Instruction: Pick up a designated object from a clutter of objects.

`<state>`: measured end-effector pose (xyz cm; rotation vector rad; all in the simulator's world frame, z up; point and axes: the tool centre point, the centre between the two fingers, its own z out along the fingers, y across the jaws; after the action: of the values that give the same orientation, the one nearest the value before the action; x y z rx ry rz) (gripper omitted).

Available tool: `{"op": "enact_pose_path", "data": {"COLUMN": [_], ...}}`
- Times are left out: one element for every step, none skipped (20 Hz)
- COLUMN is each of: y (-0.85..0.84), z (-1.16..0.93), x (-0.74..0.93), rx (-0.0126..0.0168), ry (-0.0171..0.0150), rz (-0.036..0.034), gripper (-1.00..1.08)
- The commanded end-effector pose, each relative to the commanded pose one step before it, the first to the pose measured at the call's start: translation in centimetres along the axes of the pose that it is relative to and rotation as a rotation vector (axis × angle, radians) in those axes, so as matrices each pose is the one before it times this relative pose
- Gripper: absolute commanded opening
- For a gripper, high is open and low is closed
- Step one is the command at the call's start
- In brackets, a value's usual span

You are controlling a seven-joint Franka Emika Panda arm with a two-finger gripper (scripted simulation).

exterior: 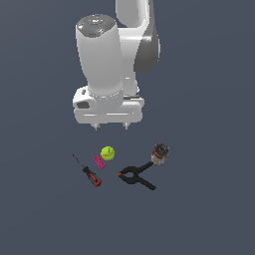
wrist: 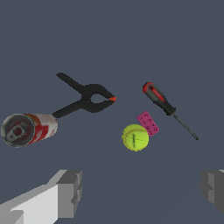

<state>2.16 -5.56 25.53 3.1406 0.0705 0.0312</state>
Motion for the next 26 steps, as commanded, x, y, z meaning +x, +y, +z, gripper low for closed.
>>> {"op": "enact_pose_path", "data": {"y": [0.808, 0.336, 0.328, 0.298, 0.267, 0.238, 0.209, 0.183, 0.159, 0.137, 0.116, 0.099, 0.083, 0.070, 0.056, 0.044, 0.038, 0.027, 0.020, 0.015, 0.006, -0.006, -0.004, 0.001, 0.003, 0.004], "z": [2.711, 1.207, 1.232, 1.175, 1.109, 1.042, 0.976, 0.910, 0.844, 0.778, 0.713, 0.649, 0.585, 0.521, 0.459, 0.396, 0.334, 0.273, 0.212, 0.151, 0.091, 0.031, -0.127, 0.035, 0.104, 0.173], "x": [0.076, -0.016, -0.051, -0.080, -0.104, -0.123, -0.136, -0.145, -0.150, -0.151, -0.149, -0.145, -0.138, -0.129, -0.117, -0.104, -0.091, -0.075, -0.059, -0.043, -0.025, -0.004, -0.003, -0.001, -0.005, -0.008], "rx": [-0.00432, -0.00124, -0.00090, -0.00052, -0.00018, 0.00011, 0.00034, 0.00053, 0.00067, 0.00077, 0.00084, 0.00087, 0.00087, 0.00085, 0.00080, 0.00073, 0.00064, 0.00055, 0.00044, 0.00032, 0.00020, 0.00009, 0.00019, 0.00000, 0.00000, 0.00000], "ry": [-0.00471, -0.00176, -0.00174, -0.00160, -0.00144, -0.00127, -0.00111, -0.00095, -0.00081, -0.00067, -0.00055, -0.00044, -0.00035, -0.00026, -0.00020, -0.00014, -0.00010, -0.00007, -0.00004, -0.00003, -0.00001, -0.00001, -0.00126, 0.00000, 0.00000, 0.00000], "rz": [-0.04052, -0.01852, -0.01902, -0.01824, -0.01731, -0.01636, -0.01541, -0.01444, -0.01346, -0.01246, -0.01149, -0.01047, -0.00947, -0.00847, -0.00749, -0.00651, -0.00544, -0.00449, -0.00349, -0.00247, -0.00153, -0.00068, 0.00388, 0.00000, 0.00000, 0.00000], "gripper": [1.00, 1.00, 1.00, 1.00, 1.00, 1.00, 1.00, 1.00, 1.00, 1.00, 1.00, 1.00, 1.00, 1.00, 1.00, 1.00, 1.00, 1.00, 1.00, 1.00, 1.00, 1.00, 1.00, 1.00, 1.00, 1.00]}}
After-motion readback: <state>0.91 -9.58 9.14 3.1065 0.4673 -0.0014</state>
